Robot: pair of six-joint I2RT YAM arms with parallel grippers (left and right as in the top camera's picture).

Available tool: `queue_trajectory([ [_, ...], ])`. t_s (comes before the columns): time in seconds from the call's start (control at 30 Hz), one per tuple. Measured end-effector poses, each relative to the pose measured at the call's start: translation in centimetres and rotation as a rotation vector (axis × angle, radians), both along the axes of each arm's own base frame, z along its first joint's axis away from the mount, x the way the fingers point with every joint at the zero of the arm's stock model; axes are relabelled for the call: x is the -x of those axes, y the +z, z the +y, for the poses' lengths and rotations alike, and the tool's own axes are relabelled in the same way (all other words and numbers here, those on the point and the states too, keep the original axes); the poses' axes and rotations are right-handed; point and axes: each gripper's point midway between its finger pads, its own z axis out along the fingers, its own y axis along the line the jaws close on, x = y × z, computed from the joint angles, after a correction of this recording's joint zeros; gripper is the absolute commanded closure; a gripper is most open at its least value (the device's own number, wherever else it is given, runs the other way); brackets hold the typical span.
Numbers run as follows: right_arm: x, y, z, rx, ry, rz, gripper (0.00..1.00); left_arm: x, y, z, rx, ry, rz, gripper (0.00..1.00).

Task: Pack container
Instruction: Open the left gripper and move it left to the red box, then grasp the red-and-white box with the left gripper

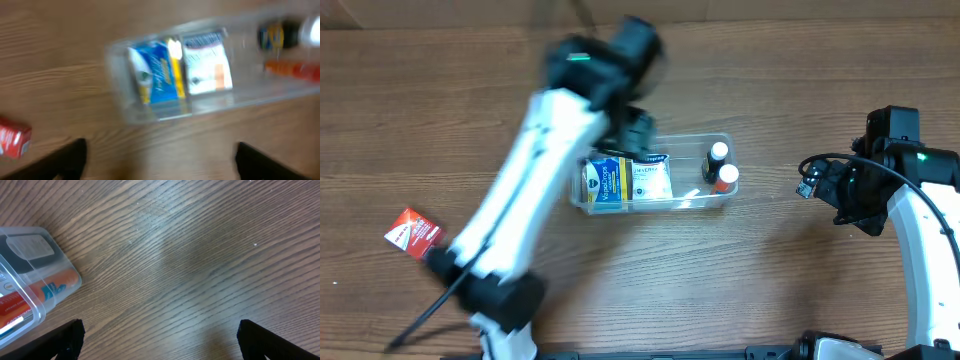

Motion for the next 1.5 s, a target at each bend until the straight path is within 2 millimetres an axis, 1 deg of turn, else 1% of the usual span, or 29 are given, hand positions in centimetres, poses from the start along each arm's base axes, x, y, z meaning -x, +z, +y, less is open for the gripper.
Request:
queue_trajectory([
  [0.03,0.0,0.0,0.0,0.000,0.000,0.001,0.00,-0.1,2.0,2.6,0.022,0.087,-0.058,0.00],
  [0.07,0.1,0.0,0.0,0.000,0.000,0.002,0.00,-0.2,3.7,5.4,0.042,0.184,-0.106,0.00],
  [0.1,0.1,0.0,0.0,0.000,0.000,0.003,0.00,-0.2,4.8,8.2,0.054,0.287,-0.140,0.00],
  [0.13,0.1,0.0,0.0,0.000,0.000,0.003,0.00,-0.1,5.5,10.9,0.061,0.385,-0.162,0.00],
  [0.2,0.1,0.0,0.0,0.000,0.000,0.003,0.00,0.2,5.6,15.1,0.064,0.538,-0.170,0.00],
  [0.27,0.0,0.0,0.0,0.000,0.000,0.002,0.00,1.6,4.1,19.4,0.048,0.709,-0.120,0.00],
  [0.33,0.1,0.0,0.0,0.000,0.000,0.003,0.00,4.0,1.7,22.5,0.027,0.846,-0.036,0.00],
  [0.37,0.1,0.0,0.0,0.000,0.000,0.003,0.00,5.2,0.6,23.5,0.018,0.892,0.004,0.00],
  [0.4,0.0,0.0,0.0,0.000,0.000,0.001,0.00,7.5,-0.9,24.6,-0.001,0.957,0.062,0.00],
  [0.43,0.1,0.0,0.0,0.000,0.000,0.002,0.00,8.9,-1.5,25.3,-0.011,0.994,0.085,0.00],
  [0.5,0.0,0.0,0.0,0.000,0.000,0.002,0.00,11.7,-2.2,27.0,-0.031,1.085,0.050,0.00],
  [0.53,0.0,0.0,0.0,0.000,0.000,0.002,0.00,12.7,-2.1,28.0,-0.030,1.137,-0.007,0.00],
  [0.57,0.1,-0.1,0.0,0.000,0.000,0.004,0.00,13.6,-1.9,29.4,-0.028,1.201,-0.086,0.00],
  [0.6,0.1,-0.1,0.0,-0.001,0.000,0.004,0.00,14.0,-2.0,30.1,-0.029,1.231,-0.111,0.00],
  [0.63,0.1,-0.1,0.0,-0.001,0.000,0.003,0.00,14.1,-2.8,31.6,-0.018,1.270,-0.157,0.00],
  [0.67,0.1,-0.1,0.0,-0.001,0.000,0.004,0.00,14.3,-3.9,32.3,-0.017,1.289,-0.140,0.00],
  [0.7,0.1,-0.1,0.0,-0.001,0.000,0.004,0.00,14.2,-5.5,33.1,-0.011,1.304,-0.117,0.00],
  [0.73,0.1,-0.1,0.0,-0.001,0.000,0.003,0.00,14.1,-7.9,33.9,-0.004,1.319,-0.056,0.00],
  [0.8,0.1,-0.1,0.0,-0.001,0.000,0.004,0.00,13.9,-11.4,34.5,0.005,1.312,0.045,0.00],
  [0.83,0.1,-0.1,0.0,-0.001,0.000,0.004,0.00,13.1,-14.1,35.1,0.011,1.283,0.115,0.00],
  [0.87,0.1,-0.1,0.0,-0.001,0.000,0.005,0.00,12.4,-15.6,35.6,0.013,1.259,0.139,0.00],
  [0.97,0.1,-0.1,0.0,-0.001,0.000,0.004,0.00,10.6,-18.7,36.7,0.026,1.194,0.159,0.00],
  [1.0,0.1,-0.1,0.0,-0.001,0.000,0.003,0.00,10.2,-19.0,36.9,0.026,1.162,0.157,0.00],
  [1.1,0.1,-0.1,0.0,-0.001,0.000,0.003,0.00,7.9,-20.7,38.0,0.049,1.092,0.103,0.00],
  [1.3,0.0,0.0,0.0,0.000,0.000,0.000,0.00,7.3,-23.4,38.1,0.066,1.047,0.142,0.00],
  [1.4,0.0,0.0,0.0,0.000,0.000,0.000,0.00,7.2,-24.2,38.2,0.070,1.044,0.154,0.00],
  [1.5,0.0,-0.1,0.0,0.000,0.001,0.000,0.00,6.7,-24.4,38.4,0.071,1.043,0.134,0.00],
])
